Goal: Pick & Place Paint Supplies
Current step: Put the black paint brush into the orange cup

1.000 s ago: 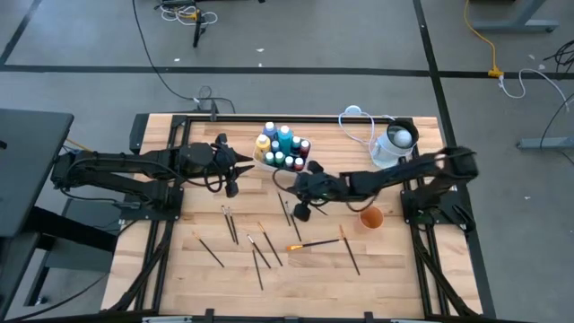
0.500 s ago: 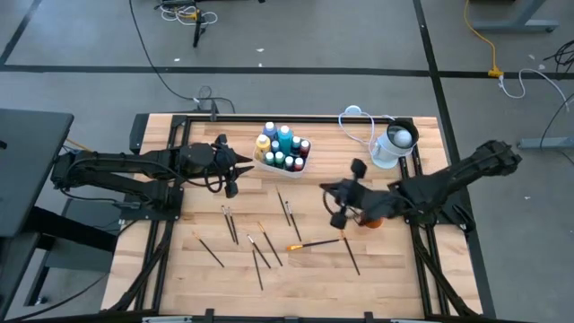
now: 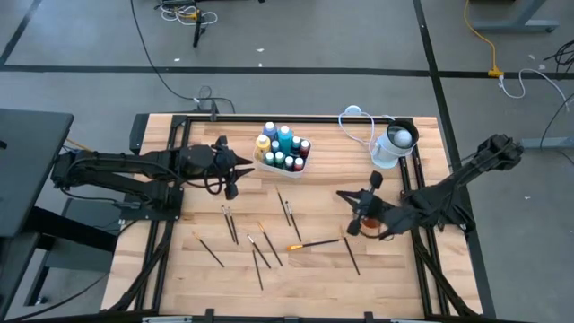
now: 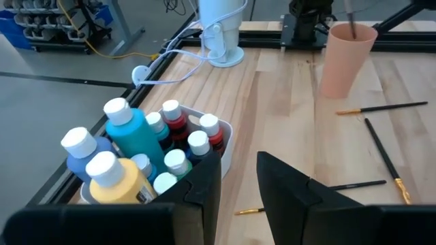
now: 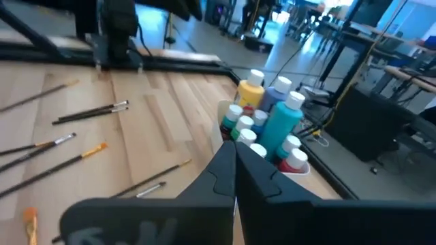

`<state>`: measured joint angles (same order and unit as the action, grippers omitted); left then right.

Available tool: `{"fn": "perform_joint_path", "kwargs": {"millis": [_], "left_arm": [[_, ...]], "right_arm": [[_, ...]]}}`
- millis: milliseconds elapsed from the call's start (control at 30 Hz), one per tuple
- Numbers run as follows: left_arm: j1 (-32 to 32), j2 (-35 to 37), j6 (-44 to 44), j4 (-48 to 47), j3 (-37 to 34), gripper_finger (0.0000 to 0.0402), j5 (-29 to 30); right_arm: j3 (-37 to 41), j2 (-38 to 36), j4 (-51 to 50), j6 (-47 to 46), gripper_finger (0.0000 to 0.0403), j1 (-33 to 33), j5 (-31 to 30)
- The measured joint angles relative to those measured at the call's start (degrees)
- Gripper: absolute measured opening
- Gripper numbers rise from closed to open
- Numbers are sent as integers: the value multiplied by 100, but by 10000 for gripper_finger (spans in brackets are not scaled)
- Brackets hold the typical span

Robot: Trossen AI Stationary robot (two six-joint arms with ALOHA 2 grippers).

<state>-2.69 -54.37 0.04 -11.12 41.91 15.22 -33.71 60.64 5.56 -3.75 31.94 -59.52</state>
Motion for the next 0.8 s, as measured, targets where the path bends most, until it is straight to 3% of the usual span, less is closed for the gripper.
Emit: {"fn": "perform_joint_path", "kwargs": {"millis": [267,533,800], "left_arm": [[25,0,12,89,0,103,11],[25,0,12,162,0,103,15],[25,0,14,160,0,103,17]], "right_arm": [[1395,-1137,1128,123,0,70,437],[2273,-1186,2120,624,0,71,930],[2360,-1211,2237,833,10,255,1272]]}}
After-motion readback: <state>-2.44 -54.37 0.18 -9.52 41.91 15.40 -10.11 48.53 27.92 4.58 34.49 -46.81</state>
